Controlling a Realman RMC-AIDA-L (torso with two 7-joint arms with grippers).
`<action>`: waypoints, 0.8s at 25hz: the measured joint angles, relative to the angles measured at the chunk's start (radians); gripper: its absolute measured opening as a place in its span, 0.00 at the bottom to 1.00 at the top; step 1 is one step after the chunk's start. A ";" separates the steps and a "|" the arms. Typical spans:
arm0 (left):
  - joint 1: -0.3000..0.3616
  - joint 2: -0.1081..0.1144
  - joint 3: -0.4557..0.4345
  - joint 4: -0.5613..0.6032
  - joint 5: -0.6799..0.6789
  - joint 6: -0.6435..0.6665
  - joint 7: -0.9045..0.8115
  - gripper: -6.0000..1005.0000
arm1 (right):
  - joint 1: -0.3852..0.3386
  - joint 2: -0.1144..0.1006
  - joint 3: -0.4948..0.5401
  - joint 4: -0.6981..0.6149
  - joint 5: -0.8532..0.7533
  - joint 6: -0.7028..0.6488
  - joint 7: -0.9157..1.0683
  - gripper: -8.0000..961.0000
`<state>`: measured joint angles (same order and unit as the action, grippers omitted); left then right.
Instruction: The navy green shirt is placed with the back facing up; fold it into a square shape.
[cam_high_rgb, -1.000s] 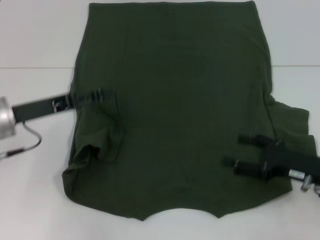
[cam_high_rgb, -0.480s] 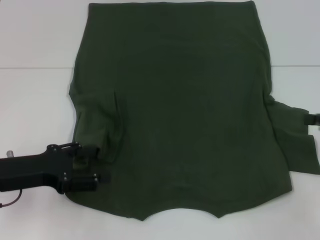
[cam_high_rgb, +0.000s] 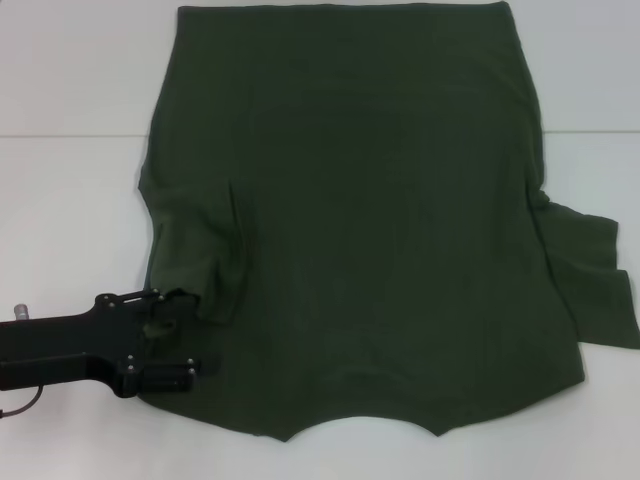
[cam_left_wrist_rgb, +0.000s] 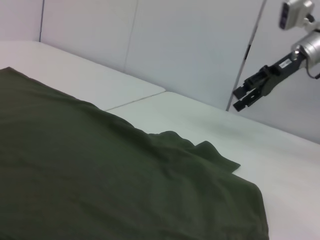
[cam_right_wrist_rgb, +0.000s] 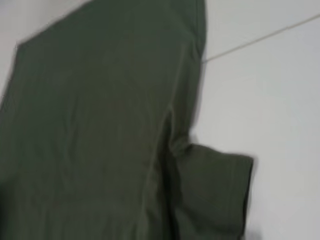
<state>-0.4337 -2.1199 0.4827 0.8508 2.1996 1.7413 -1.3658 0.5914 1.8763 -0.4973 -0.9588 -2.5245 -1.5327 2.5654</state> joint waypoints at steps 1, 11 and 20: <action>0.000 0.000 0.001 -0.001 0.000 0.000 0.006 0.87 | 0.013 0.004 -0.004 0.007 -0.025 0.007 0.003 0.92; 0.010 -0.002 -0.006 -0.001 0.000 0.002 0.030 0.87 | 0.123 0.025 -0.062 0.186 -0.137 0.126 0.013 0.92; 0.012 -0.002 -0.006 -0.005 0.000 -0.005 0.031 0.87 | 0.125 0.020 -0.091 0.272 -0.138 0.235 0.009 0.92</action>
<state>-0.4220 -2.1215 0.4770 0.8456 2.1997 1.7364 -1.3347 0.7166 1.8959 -0.5884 -0.6871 -2.6623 -1.2980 2.5742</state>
